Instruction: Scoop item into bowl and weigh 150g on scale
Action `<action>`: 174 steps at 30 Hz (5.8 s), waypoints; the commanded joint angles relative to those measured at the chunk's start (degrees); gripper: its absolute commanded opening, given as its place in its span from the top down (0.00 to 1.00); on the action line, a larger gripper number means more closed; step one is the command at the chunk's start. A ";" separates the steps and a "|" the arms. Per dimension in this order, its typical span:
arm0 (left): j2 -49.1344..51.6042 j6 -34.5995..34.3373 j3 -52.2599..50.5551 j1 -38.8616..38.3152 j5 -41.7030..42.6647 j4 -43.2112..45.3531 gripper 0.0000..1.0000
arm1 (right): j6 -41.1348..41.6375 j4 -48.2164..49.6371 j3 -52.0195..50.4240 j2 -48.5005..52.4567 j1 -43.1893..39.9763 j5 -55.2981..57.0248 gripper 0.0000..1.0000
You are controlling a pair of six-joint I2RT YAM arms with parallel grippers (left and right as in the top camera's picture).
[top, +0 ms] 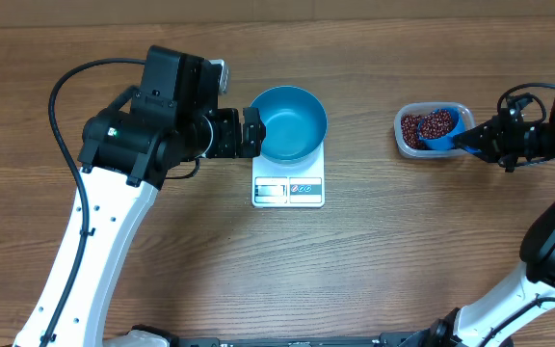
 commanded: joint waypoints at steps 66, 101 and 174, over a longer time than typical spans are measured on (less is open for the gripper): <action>-0.83 3.85 1.05 0.22 -0.48 0.26 0.85 | -16.17 -5.68 -0.31 0.22 -5.88 -12.70 0.96; -0.59 30.97 -13.27 -12.09 2.67 9.27 0.96 | -17.27 -5.25 -0.31 0.22 -5.86 -12.72 0.96; 15.28 28.41 -28.59 -18.67 -6.84 36.41 0.96 | -17.27 -4.61 -0.31 0.22 -5.86 -12.66 0.96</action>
